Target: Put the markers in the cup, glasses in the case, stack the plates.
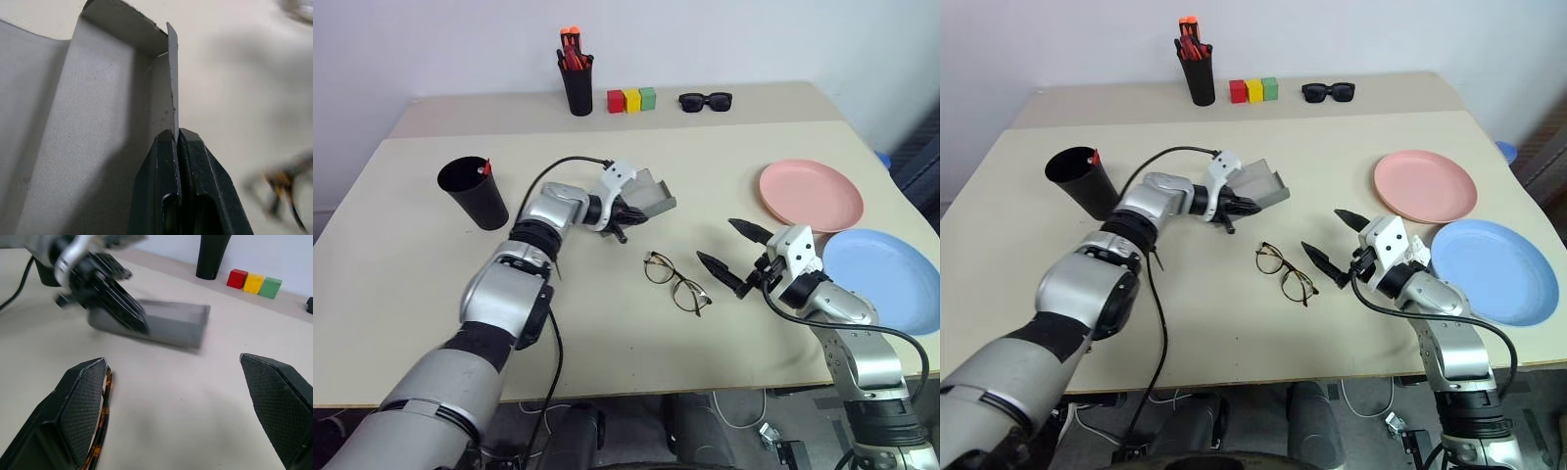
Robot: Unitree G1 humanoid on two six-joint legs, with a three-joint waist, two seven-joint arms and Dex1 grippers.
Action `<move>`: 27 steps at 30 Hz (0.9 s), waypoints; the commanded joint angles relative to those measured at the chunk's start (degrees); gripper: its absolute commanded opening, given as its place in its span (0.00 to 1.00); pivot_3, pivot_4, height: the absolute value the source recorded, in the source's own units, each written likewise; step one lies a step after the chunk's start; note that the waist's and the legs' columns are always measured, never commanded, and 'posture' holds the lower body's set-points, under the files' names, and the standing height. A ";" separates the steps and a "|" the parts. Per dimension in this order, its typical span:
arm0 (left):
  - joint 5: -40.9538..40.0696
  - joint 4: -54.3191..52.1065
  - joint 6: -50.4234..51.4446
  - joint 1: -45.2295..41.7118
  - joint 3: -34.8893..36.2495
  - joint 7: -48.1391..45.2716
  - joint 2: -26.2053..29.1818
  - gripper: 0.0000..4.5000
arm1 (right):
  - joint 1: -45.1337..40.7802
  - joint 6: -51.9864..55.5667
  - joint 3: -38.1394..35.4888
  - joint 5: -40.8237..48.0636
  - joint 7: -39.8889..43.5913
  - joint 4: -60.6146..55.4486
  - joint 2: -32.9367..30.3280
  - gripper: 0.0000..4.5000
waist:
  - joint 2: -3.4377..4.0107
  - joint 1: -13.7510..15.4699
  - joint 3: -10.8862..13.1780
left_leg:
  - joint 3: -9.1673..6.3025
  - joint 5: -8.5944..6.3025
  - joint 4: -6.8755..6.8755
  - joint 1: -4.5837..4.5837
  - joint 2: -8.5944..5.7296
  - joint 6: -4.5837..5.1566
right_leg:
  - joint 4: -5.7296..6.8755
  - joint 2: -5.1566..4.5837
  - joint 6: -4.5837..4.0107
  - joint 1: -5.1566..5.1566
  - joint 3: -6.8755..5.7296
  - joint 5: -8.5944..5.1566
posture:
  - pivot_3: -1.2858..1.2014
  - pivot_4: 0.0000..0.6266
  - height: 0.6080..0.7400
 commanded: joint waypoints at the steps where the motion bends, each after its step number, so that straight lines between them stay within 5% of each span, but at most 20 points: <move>1: 0.53 -6.56 -0.79 2.09 -1.81 -10.84 4.94 0.01 | -0.53 -1.08 -0.32 0.16 0.31 -1.56 0.29 1.00 | 0.00 0.10 0.00 | 0.00 0.00 0.00 0.00 0.00 0.00 | 0.00 0.00 0.00 0.00 0.00 0.00 | 0.52 0.24 1.00; 6: -2.18 -12.49 1.88 5.35 -4.18 -22.51 11.80 0.01 | -1.20 -0.99 -0.02 0.24 0.72 -1.14 0.30 1.00 | 0.00 0.51 0.00 | -0.04 0.00 0.03 -0.07 0.00 0.00 | 0.00 0.00 0.00 -0.01 -0.01 0.00 | 0.52 0.24 1.00; 13: -17.83 -28.07 8.12 11.55 -17.92 -23.40 20.85 0.01 | -2.23 -0.68 -0.07 0.62 1.60 -0.52 0.16 1.00 | 0.00 0.35 0.00 | -0.07 -0.01 0.04 -0.07 0.02 0.02 | 0.04 0.00 -0.01 -0.03 0.00 -0.01 | 0.52 0.24 1.00; 21: -14.90 -30.72 0.80 15.66 -22.30 -23.40 21.39 0.01 | -1.22 0.10 -0.80 1.22 1.48 -1.81 -0.07 1.00 | 0.00 0.47 0.00 | -0.04 -0.01 0.04 -0.06 0.02 0.02 | 0.06 0.01 -0.02 -0.03 0.01 -0.01 | 0.52 0.24 1.00; 27: -10.54 -25.66 1.09 14.84 -16.90 -16.14 14.88 0.01 | -0.62 0.15 -0.70 1.13 0.97 -2.30 0.19 1.00 | 0.04 1.12 -0.03 | -0.04 0.00 0.09 0.10 0.00 0.04 | 0.03 0.00 -0.02 0.19 0.01 -0.01 | 0.52 0.24 1.00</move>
